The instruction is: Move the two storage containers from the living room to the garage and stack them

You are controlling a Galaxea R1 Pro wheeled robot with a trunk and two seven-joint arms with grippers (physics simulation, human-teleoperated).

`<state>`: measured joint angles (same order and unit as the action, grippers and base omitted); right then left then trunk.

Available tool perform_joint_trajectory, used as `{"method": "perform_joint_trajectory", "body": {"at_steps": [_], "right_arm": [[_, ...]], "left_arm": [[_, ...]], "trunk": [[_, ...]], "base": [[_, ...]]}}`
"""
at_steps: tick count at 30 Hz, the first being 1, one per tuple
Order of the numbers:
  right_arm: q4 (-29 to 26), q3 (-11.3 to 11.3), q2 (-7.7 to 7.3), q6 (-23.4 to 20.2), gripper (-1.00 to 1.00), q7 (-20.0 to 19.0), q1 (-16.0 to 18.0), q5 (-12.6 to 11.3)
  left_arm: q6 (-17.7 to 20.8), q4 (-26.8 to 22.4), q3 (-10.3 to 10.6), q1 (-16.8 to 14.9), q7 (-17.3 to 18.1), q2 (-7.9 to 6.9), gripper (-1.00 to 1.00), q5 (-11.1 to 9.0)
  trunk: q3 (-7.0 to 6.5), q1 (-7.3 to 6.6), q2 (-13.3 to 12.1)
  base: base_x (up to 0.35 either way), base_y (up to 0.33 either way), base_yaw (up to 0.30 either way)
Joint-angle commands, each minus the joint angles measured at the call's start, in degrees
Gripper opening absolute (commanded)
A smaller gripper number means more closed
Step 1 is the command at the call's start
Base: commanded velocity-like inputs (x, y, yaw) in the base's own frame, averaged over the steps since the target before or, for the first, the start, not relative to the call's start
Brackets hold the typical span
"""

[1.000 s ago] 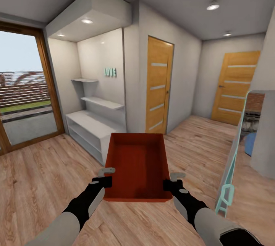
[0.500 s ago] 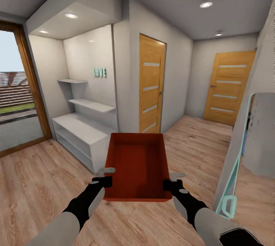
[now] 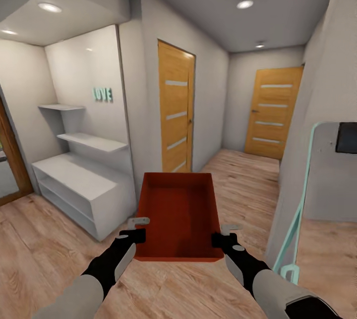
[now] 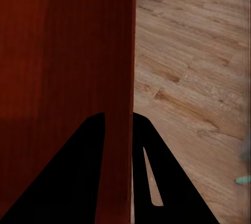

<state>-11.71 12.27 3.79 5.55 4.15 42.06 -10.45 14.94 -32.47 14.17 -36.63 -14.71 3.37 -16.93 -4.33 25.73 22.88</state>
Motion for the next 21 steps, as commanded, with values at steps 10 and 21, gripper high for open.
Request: {"method": "perform_joint_trajectory", "body": {"at_steps": [10, 21], "right_arm": [[-0.16, -0.85, -0.04, 0.13, -1.00, -0.15, 0.04, -0.61], [-0.16, -0.85, -0.10, 0.00, -1.00, -0.19, 0.04, -0.57]], "left_arm": [[0.18, -0.13, -4.76, -0.02, -0.59, -0.12, -1.00, -2.67], [0.18, -0.13, -4.76, -0.02, -0.59, -0.05, -1.00, -2.67]], "trunk": [[0.02, 0.05, 0.04], [0.02, 0.05, 0.04]], "base": [[0.323, 0.015, -0.157], [0.323, 0.071, -0.003]]}}
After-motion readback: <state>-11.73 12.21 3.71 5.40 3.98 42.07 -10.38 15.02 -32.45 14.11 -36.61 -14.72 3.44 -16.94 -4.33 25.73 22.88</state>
